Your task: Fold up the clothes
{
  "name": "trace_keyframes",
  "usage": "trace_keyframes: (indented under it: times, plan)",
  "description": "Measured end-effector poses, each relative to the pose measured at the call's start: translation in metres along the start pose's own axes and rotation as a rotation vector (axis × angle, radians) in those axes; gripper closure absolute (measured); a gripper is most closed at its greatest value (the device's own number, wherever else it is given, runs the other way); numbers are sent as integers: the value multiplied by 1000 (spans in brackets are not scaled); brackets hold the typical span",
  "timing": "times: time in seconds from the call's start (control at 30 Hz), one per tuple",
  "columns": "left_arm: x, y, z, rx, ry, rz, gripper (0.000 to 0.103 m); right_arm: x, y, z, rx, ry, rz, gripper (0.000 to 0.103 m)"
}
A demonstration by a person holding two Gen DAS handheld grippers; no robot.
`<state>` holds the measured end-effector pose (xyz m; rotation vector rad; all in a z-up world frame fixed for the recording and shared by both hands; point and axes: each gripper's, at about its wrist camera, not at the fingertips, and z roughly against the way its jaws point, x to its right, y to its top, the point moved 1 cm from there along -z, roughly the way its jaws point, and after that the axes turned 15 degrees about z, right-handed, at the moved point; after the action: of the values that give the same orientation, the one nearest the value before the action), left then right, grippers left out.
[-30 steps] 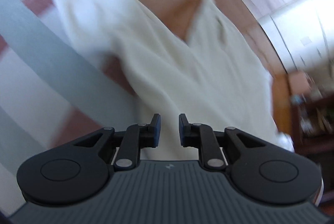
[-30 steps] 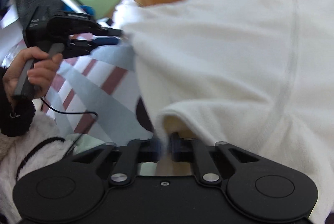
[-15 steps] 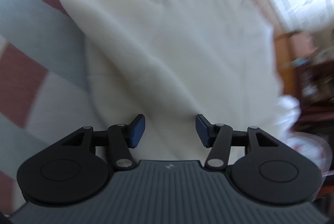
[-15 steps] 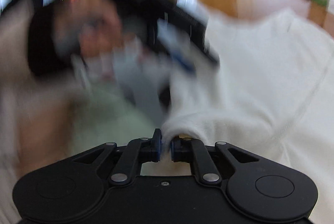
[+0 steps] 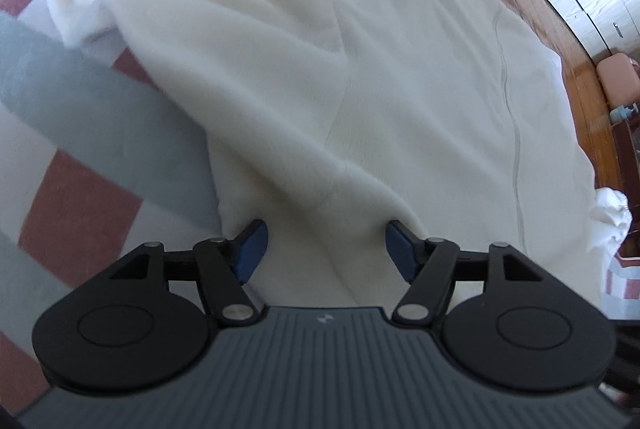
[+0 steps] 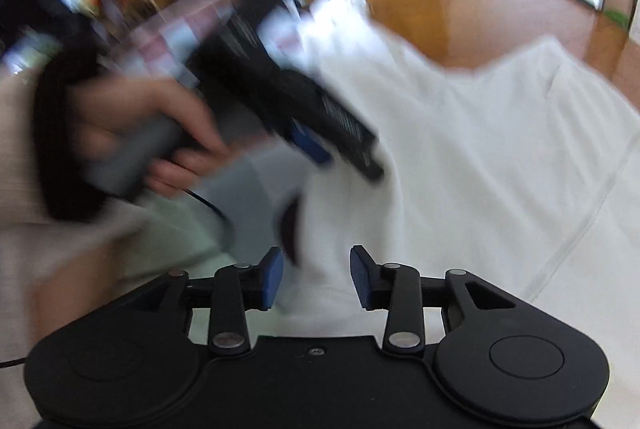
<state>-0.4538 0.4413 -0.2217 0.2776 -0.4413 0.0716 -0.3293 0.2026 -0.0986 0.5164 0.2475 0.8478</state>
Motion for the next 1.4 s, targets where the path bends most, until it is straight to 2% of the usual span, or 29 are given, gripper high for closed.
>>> trace_keyframes:
  times: [0.03,0.07,0.1,0.17,0.2,0.23,0.27,0.33,0.43,0.53,0.6,0.63,0.7,0.73,0.83,0.9,0.97,1.0,1.07,1.13,1.2,1.3,1.4]
  plan:
    - [3,0,-1,11,8,-26,48,2,2,-19,-53,-15,-10,61]
    - [6,-1,-1,22,16,-53,62,5,2,-35,-90,-25,-24,61]
    - [9,-1,-2,33,23,-79,86,6,1,-47,-107,-21,-41,61]
    - [14,-2,-3,54,39,-132,94,2,-1,-55,-87,-18,-36,59]
    - [17,-2,-4,65,47,-158,95,-1,-1,-56,-72,-24,-21,69]
    - [20,-2,1,80,29,-169,96,-4,-2,-56,-56,-31,-6,90]
    - [22,-2,6,96,10,-178,96,-7,-2,-55,-36,-37,5,91]
    - [27,1,24,138,-66,-186,96,-6,-2,-37,33,-45,-10,101]
    - [24,8,58,183,-219,-135,96,-6,-1,-8,138,-52,-33,101]
    - [3,11,74,161,-322,-39,96,-9,-3,20,224,-39,-30,101]
    - [-14,14,69,106,-359,49,96,-12,-4,24,223,-54,-31,100]
    - [-20,13,64,79,-367,86,96,-13,-4,24,216,-73,-38,94]
    - [-25,14,58,57,-364,124,97,-12,-3,14,184,-107,-57,90]
    - [-27,15,55,47,-362,142,97,-13,-4,11,162,-126,-41,72]
    - [-28,13,56,49,-380,153,97,-12,-4,1,138,-194,17,42]
    - [-28,12,56,46,-389,157,97,-6,-7,-8,113,-170,20,40]
    - [-33,13,54,29,-408,184,97,5,-10,-27,43,-114,-4,40]
    - [-36,13,54,18,-418,200,97,10,-12,-37,9,-99,-26,40]
    - [-37,13,50,8,-408,208,97,16,-15,-51,-21,-80,-53,51]
    - [-36,14,46,7,-384,203,97,10,-16,-50,2,-86,-13,76]
    - [-38,14,45,10,-378,210,97,6,-17,-38,44,-113,-6,83]
    - [-37,20,48,40,-426,227,97,1,-18,-21,106,-153,4,87]
    - [-34,29,51,39,-523,236,97,10,-29,18,220,-145,-20,87]
